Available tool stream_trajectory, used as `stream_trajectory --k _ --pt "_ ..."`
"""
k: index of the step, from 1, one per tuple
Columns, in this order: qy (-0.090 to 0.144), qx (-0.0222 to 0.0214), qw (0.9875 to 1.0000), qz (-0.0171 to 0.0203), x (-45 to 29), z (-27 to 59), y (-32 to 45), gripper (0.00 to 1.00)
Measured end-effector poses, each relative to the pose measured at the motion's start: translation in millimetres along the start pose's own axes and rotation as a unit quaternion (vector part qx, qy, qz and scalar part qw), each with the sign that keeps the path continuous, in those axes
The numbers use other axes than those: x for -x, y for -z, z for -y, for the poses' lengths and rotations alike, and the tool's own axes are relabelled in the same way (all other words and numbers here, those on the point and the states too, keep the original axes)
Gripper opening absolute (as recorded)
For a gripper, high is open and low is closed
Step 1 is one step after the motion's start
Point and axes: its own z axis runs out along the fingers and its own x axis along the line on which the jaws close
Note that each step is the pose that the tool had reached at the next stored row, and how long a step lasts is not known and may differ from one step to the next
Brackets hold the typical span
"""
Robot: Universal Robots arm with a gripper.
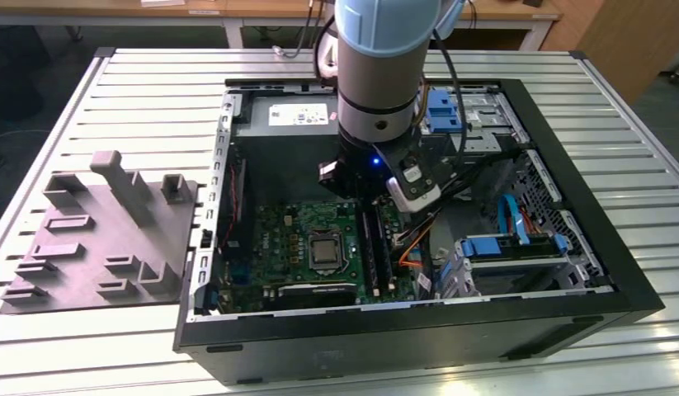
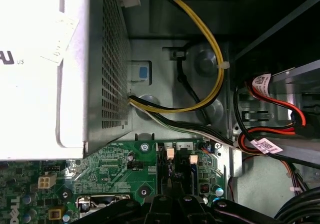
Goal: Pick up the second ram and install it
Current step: 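Press down the second ram until it locks into place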
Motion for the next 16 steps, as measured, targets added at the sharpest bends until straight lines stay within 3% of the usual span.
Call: stream_trajectory --k 16 --pt "0.000 -0.0007 1.0000 0.0000 -0.2 0.4 -4.5 0.10"
